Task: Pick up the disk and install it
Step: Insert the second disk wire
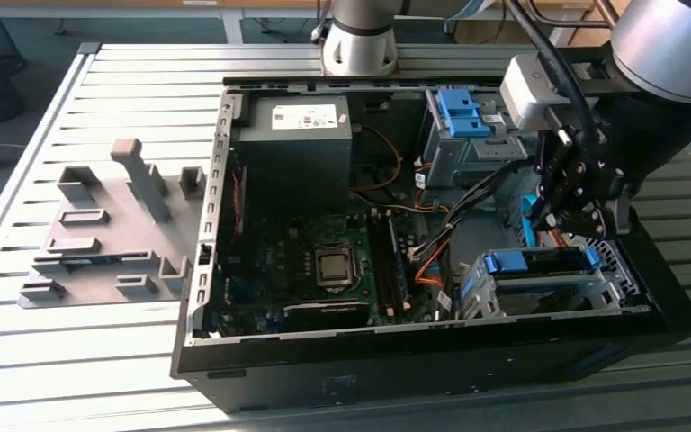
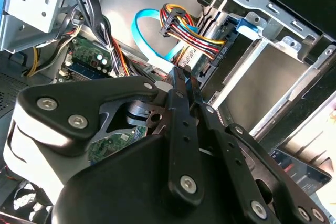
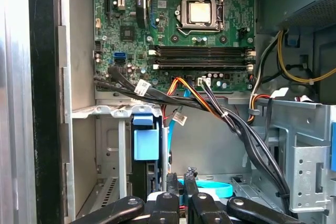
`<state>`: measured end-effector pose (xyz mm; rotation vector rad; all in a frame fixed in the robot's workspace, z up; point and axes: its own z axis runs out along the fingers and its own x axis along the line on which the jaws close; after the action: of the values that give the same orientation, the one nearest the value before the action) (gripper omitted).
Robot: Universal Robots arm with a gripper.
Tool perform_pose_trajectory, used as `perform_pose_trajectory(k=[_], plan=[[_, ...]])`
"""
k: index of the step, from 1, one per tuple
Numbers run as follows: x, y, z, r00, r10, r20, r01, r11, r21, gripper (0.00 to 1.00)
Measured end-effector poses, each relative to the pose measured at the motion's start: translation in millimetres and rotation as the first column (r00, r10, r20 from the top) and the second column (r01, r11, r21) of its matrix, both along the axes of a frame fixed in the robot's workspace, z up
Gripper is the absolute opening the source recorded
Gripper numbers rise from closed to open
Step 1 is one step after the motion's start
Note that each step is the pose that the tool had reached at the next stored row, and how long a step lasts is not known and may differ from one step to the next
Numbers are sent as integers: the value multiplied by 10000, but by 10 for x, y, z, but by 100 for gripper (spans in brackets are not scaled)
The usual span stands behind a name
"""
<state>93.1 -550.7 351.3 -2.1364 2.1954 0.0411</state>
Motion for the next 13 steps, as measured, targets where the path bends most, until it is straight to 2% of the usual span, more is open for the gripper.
perform_pose_trajectory(k=[9,13], plan=[[0,-3,0,10000,0,0,0,10000,0,16],[0,-27,-2,10000,0,0,0,10000,2,16]])
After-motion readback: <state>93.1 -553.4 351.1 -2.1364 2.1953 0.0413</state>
